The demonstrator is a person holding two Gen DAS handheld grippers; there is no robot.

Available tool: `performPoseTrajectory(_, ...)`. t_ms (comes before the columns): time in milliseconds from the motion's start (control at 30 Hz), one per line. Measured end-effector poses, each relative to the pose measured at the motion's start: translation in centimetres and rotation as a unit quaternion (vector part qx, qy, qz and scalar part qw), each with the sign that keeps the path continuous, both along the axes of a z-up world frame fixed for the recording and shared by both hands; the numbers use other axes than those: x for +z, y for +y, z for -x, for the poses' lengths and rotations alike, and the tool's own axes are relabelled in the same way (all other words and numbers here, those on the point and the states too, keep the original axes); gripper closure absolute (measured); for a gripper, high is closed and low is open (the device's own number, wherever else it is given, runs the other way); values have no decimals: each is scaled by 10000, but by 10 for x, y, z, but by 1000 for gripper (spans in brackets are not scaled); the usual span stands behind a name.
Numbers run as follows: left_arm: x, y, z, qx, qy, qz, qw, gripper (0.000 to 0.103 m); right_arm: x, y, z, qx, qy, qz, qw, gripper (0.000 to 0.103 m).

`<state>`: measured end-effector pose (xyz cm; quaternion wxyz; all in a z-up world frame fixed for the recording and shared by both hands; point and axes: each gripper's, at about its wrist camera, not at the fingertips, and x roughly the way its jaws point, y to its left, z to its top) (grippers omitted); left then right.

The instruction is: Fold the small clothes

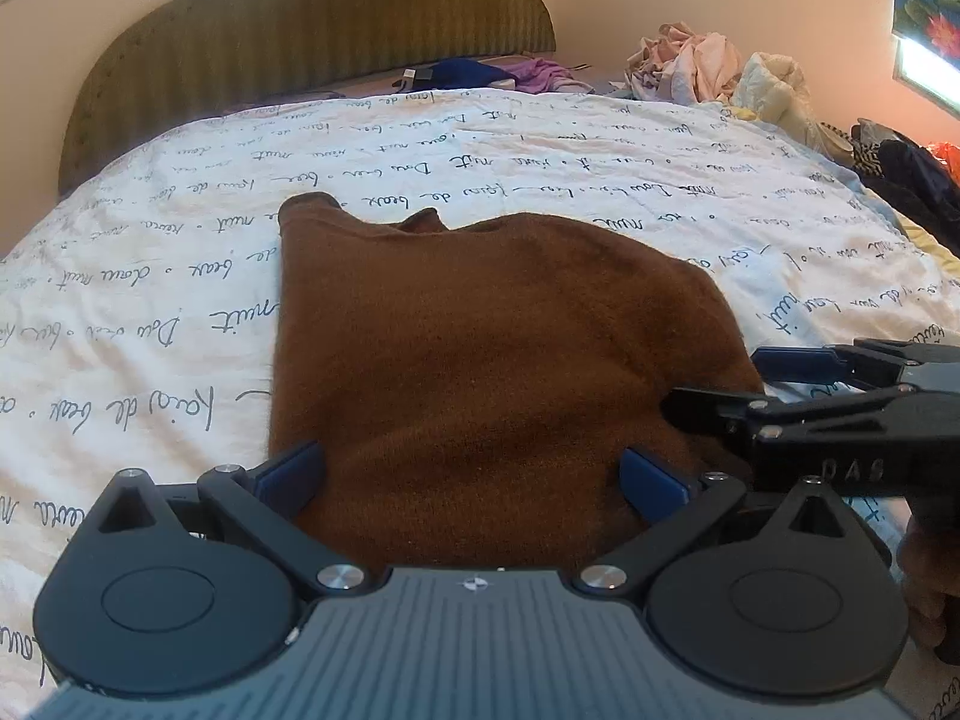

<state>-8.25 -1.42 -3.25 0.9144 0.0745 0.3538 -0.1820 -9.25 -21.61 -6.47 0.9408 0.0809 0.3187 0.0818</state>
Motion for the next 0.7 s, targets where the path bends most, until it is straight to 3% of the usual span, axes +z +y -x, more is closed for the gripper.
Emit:
performPoseTrajectory(67, 1, 1, -1, 16, 36, 28, 10000, 0, 2, -7, -1, -22, 76, -193, 9998, 20)
performPoseTrajectory(133, 2, 2, -2, 36, 74, 75, 9999, 0, 8, 3, 7, 8, -73, 144, 9999, 20)
performPoseTrajectory(233, 2, 3, -1, 108, 4, 133, 9999, 0, 15, 6, 20, -136, -151, 176, 9996, 20)
performPoseTrajectory(333, -1, -3, 1, 258, -126, -113, 9995, 0, 19, 4, 33, -169, -205, 58, 9996, 20)
performPoseTrajectory(600, 0, 1, 11, 348, -323, -112, 9988, 0, 16, 9, 75, -307, -42, -113, 9995, 18)
performPoseTrajectory(700, 4, 7, 22, 375, -465, -452, 9972, 0, 12, 10, 88, -374, 42, -270, 9989, 16)
